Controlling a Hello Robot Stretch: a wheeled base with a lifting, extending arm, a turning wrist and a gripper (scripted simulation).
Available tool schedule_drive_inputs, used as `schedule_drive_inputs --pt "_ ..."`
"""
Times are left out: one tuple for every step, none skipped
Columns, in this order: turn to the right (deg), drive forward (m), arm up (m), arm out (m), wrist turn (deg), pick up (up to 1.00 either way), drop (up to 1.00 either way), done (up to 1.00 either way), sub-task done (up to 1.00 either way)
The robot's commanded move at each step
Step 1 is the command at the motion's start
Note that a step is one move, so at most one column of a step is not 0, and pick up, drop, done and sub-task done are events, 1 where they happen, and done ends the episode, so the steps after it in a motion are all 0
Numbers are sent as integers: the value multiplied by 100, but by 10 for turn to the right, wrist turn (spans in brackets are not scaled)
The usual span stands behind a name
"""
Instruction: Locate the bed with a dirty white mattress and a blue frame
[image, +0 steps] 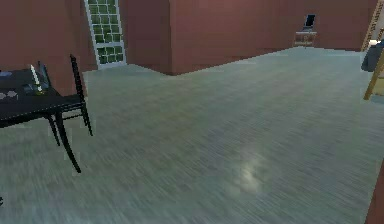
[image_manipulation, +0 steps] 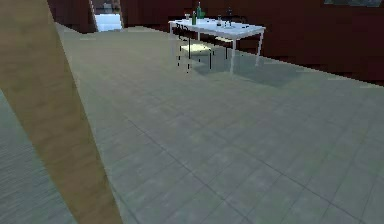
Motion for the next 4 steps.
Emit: schedule_drive_inputs --pt "0 30 0 0 0 0 0 0 0" --pt "360 0 0 0 0 0 0 0 0" --pt "0 100 0 0 0 0 0 0 0" --pt "0 100 0 0 0 0 0 0 0"
